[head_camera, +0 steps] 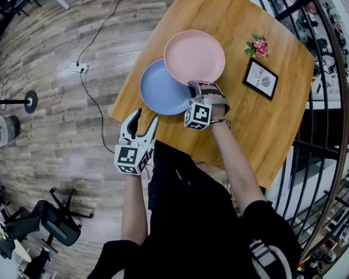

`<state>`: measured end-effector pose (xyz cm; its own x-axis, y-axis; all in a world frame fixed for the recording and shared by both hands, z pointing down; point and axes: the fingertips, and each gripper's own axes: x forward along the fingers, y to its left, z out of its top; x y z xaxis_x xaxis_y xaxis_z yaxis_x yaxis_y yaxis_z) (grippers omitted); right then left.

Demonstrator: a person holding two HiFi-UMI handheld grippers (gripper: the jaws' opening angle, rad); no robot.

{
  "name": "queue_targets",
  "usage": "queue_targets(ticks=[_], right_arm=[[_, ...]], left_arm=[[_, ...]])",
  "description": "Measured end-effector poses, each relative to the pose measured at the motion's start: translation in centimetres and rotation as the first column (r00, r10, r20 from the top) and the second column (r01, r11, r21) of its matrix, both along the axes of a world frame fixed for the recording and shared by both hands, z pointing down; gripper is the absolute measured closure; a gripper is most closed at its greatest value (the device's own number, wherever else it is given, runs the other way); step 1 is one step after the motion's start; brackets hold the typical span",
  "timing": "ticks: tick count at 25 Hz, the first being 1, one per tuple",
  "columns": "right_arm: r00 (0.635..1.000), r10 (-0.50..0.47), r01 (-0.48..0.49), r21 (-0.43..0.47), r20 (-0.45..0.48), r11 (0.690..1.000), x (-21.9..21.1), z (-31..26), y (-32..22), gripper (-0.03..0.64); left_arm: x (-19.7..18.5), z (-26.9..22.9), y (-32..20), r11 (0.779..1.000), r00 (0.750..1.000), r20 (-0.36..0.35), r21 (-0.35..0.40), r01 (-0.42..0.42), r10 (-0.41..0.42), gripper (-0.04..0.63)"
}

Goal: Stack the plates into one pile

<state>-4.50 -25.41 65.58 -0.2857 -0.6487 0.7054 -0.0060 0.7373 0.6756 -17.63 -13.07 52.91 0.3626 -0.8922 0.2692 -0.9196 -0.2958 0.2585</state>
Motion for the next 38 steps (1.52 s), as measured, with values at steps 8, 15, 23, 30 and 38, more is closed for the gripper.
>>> queue_targets(ticks=[8,15,23,30,38], right_arm=[[0.998,-0.065,0.065,-0.010,-0.006,0.998,-1.2,-0.2,2.0,0.588],[0.994,-0.110,0.110,-0.021,0.017,0.994,-4.0,0.3,4.4,0.588],[0.982,-0.191,0.191,-0.039,0.006,0.981,-5.0,1.6,7.6,0.588],[0.975,-0.220,0.220,-0.057,0.003,0.974,-5.6,2.1,10.1,0.586],[0.973,-0.232,0.232,-0.091,0.019,0.968,-6.1,2.3,11.7,0.578]], left_arm=[[0.4,-1.2,1.8,0.999,0.999,0.006,-0.004,0.032,-0.032,0.347],[-1.2,-1.5,3.5,0.997,0.997,0.028,0.002,0.075,-0.075,0.347],[-1.2,-1.9,5.6,0.994,0.993,0.049,-0.004,0.109,-0.109,0.347],[-1.6,-2.2,7.2,0.991,0.990,0.060,-0.011,0.130,-0.129,0.347],[-0.7,-2.6,8.3,0.992,0.991,0.062,-0.013,0.123,-0.122,0.347]])
